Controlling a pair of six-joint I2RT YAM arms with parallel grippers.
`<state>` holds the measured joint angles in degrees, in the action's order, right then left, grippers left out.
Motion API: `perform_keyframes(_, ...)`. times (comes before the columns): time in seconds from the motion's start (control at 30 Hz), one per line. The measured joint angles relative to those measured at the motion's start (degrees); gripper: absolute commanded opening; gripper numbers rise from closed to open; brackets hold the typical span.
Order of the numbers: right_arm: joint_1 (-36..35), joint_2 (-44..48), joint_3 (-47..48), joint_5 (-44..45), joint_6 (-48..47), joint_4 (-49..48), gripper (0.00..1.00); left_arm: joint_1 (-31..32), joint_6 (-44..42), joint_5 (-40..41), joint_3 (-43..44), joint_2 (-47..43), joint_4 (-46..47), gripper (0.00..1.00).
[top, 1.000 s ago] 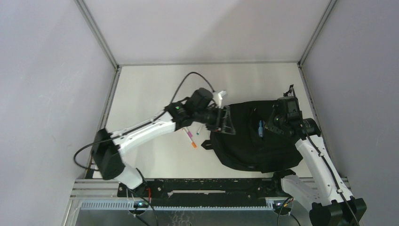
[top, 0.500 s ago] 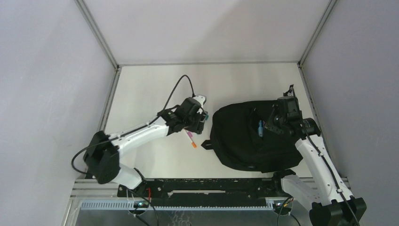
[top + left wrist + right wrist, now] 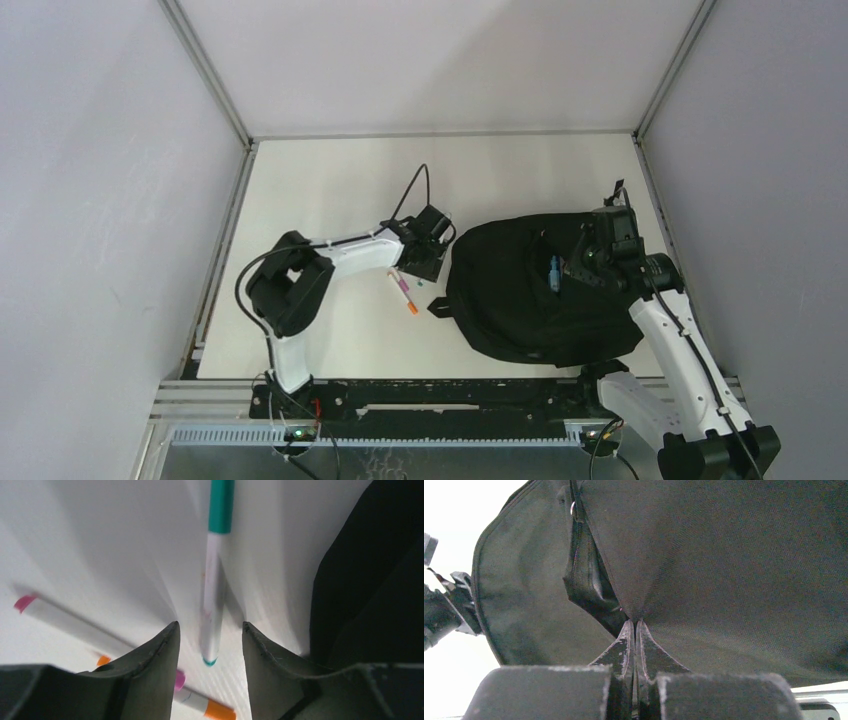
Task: Pack the student bag
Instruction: Pick up the stationery from the center of the board.
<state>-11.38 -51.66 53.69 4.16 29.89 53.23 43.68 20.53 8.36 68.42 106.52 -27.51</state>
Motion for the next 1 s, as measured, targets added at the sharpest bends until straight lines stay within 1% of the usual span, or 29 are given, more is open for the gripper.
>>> perform_keyframes(0.03,0.02,0.11,0.02,0.02,0.00,0.09,0.00,0.00,0.11,0.00,1.25,1.09,-0.02,0.48)
perform_keyframes(0.07,0.02,0.22,0.02,0.04,0.00,0.15,0.00,0.00,0.31,0.04,2.23,2.03,0.04,0.43)
perform_keyframes(0.1,0.04,0.24,0.00,0.04,0.00,0.17,0.00,0.00,0.44,0.07,3.30,2.86,0.00,0.33)
perform_keyframes(0.13,0.04,0.24,0.02,0.07,0.00,0.17,0.00,0.00,0.52,0.02,4.22,3.52,0.09,0.27)
perform_keyframes(0.23,0.04,0.24,0.02,0.09,0.00,0.20,0.00,-0.07,0.94,0.37,5.62,4.74,0.35,0.10)
perform_keyframes(0.3,0.04,0.24,0.00,0.09,-0.02,0.24,0.00,-0.13,1.31,0.48,5.77,4.83,0.48,0.01)
perform_keyframes(0.37,0.11,0.24,0.00,0.09,-0.02,0.24,0.00,-0.20,1.55,0.50,5.77,4.83,0.48,0.00)
perform_keyframes(0.53,0.15,0.24,0.00,0.02,-0.02,0.22,0.00,-0.46,1.66,0.46,5.68,3.37,-0.87,0.00)
perform_keyframes(0.6,0.15,0.24,0.00,0.02,-0.02,0.24,0.00,-0.66,1.95,0.44,5.64,0.44,-2.19,0.00)
perform_keyframes(0.7,0.15,0.22,0.00,0.04,-0.02,0.24,0.00,-0.74,2.01,-0.55,5.77,-6.43,-3.52,0.00)
perform_keyframes(0.83,0.15,-0.11,0.00,0.04,-0.02,0.17,0.00,-0.85,3.21,-6.25,6.29,-15.65,-3.48,0.00)
perform_keyframes(1.0,0.15,-0.31,0.00,0.04,0.00,0.04,0.00,0.13,8.02,-14.93,6.38,-20.24,-1.18,0.00)
